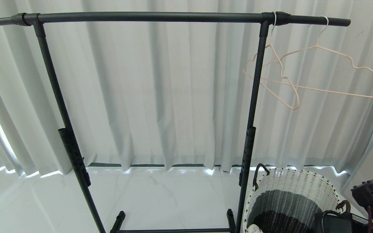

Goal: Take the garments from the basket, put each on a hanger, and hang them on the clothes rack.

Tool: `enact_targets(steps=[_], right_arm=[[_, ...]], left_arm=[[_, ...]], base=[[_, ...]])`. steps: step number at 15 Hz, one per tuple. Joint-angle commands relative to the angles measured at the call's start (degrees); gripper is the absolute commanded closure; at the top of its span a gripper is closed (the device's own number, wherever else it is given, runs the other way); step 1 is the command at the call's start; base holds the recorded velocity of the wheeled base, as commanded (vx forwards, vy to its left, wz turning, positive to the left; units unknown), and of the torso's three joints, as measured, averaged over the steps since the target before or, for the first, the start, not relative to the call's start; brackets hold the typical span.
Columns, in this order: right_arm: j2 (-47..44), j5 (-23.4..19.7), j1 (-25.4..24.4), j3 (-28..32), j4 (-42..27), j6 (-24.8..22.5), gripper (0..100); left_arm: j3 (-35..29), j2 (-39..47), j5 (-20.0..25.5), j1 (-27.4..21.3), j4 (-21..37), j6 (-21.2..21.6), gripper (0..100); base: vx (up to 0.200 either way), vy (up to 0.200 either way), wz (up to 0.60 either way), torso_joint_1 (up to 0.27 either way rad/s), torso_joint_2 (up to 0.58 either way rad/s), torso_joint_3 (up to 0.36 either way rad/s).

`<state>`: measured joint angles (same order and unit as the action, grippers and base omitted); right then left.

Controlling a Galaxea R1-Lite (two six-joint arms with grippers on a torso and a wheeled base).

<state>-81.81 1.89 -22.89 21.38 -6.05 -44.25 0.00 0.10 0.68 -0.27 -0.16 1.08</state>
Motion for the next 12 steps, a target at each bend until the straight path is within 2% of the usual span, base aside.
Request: enact_targets(steps=[1, 4, 12], right_arm=[[-2.30, 0.04, -0.13, -1.08, 0.51, 0.13, 0], [-6.69, 5.49, 0.66, -1.26, 7.54, 0.22, 0], [-13.90, 10.15, 1.62, -2.84, 17.03, 0.22, 0]], left_arm=[[0.00, -0.01, 0.02, 0.00, -0.02, -0.03, 0], [0.00, -0.01, 0.02, 0.00, -0.02, -0.03, 0], [0.00, -0.01, 0.02, 0.00, -0.02, 0.06, 0]], base=[[0.000, 0.000, 0.00, 0.000, 0.00, 0.000], [0.000, 0.000, 0.00, 0.000, 0.00, 0.000], [0.000, 0.000, 0.00, 0.000, 0.00, 0.000]])
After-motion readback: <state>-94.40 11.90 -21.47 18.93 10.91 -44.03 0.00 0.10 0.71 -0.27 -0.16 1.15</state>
